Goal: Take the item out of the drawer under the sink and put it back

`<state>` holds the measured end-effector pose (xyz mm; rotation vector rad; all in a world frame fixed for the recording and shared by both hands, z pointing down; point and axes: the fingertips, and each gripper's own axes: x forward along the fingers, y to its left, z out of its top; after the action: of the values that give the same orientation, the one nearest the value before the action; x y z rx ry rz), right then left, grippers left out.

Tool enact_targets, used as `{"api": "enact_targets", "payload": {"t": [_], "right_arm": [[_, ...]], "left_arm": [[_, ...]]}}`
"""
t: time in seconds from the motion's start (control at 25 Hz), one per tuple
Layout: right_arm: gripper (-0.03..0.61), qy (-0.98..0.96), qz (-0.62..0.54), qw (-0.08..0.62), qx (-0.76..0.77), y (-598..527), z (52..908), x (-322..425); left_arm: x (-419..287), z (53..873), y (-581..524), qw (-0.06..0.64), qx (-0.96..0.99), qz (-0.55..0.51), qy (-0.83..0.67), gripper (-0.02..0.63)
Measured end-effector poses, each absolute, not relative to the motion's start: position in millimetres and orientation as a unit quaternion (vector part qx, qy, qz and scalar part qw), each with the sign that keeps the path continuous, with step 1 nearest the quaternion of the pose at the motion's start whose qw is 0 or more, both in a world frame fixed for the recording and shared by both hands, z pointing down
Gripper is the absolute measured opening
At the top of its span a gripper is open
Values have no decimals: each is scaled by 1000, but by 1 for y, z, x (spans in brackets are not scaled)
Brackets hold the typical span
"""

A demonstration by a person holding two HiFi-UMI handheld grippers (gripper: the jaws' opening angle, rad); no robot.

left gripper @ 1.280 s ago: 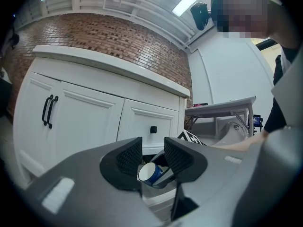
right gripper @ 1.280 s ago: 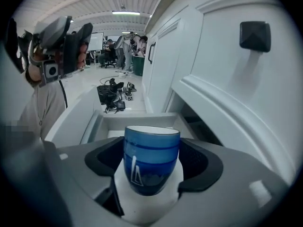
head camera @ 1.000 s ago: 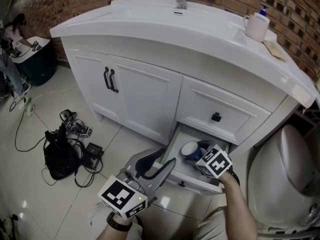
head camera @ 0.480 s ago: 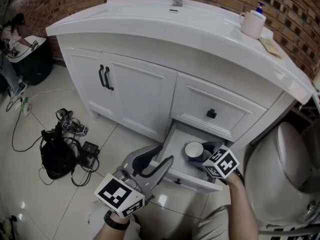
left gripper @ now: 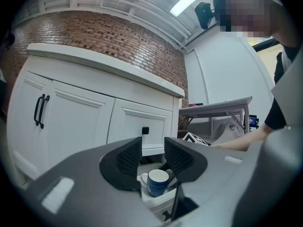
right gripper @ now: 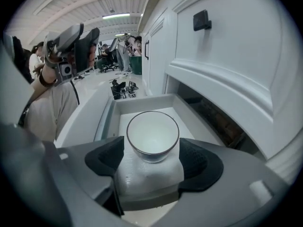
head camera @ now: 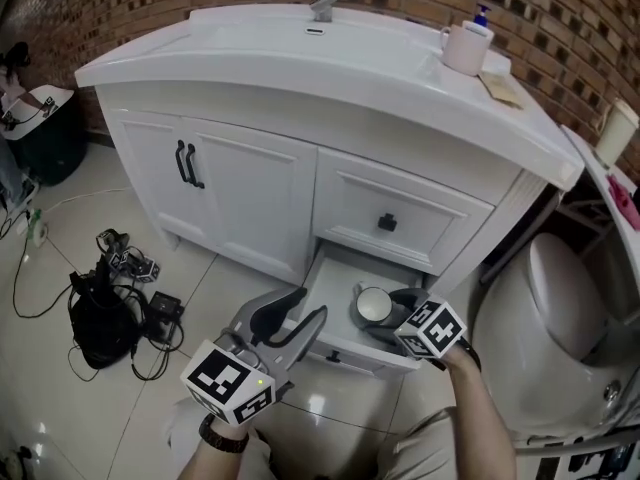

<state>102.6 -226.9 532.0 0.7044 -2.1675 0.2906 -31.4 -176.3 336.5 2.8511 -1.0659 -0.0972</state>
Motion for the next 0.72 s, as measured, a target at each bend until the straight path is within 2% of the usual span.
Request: {"api": "enact_targets", "payload": {"t": [0.24,0.4,0.52,0.64,0.72], "right_arm": [[368,-869,65,362,331,-216,484,121],[364,-877,-23,255,408,-200,402,131],[317,-884,-54,172,431,-171,348,135],[251,-894,-57,117,428,-140,321,135],[250,-887,-65,98,447,-123,312,142]], "left_arm": [[-27,335,-170,43,937,-30,-345,161],[-26,332,-166,35,938,-32,-344,161],[-23,334,-162,32,939,-34,-341,161],[-17,327,-154,28,940,-30,-339,161],[-12,320,-147,25,941,-31,-335,161]]}}
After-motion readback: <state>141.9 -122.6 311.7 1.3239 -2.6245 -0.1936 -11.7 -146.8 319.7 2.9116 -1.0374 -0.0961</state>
